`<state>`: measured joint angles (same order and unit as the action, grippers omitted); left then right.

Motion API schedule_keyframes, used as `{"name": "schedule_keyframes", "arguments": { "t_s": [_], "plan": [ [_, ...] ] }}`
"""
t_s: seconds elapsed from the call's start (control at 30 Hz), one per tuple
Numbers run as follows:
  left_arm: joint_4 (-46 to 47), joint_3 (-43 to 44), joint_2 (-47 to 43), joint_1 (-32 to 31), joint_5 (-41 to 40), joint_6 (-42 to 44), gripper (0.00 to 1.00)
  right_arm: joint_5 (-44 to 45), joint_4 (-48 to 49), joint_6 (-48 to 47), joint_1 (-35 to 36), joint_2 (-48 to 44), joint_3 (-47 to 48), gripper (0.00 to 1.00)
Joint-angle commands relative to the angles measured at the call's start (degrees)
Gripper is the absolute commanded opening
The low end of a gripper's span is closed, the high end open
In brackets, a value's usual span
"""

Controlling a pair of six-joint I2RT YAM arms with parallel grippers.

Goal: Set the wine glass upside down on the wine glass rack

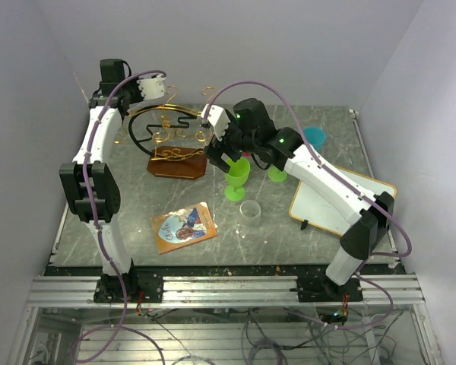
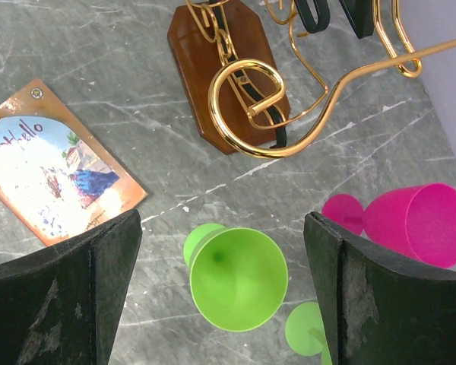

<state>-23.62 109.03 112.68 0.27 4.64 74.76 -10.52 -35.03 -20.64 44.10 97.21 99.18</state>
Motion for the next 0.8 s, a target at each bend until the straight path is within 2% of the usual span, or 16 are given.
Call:
{"name": "schedule_keyframes", "arguments": {
  "t_s": [0.0, 0.77],
  "plan": [
    [1.4, -0.3, -1.9, 0.3, -0.1, -0.3, 0.08, 0.5, 0.3, -0.6, -0.2, -2.1, -0.7, 0.88],
    [3.1, -6.7, -6.5, 0.0, -2.0, 1.0, 0.13, 0.4, 0.7, -0.3, -0.3, -2.6, -1.3, 0.88]
  ]
}}
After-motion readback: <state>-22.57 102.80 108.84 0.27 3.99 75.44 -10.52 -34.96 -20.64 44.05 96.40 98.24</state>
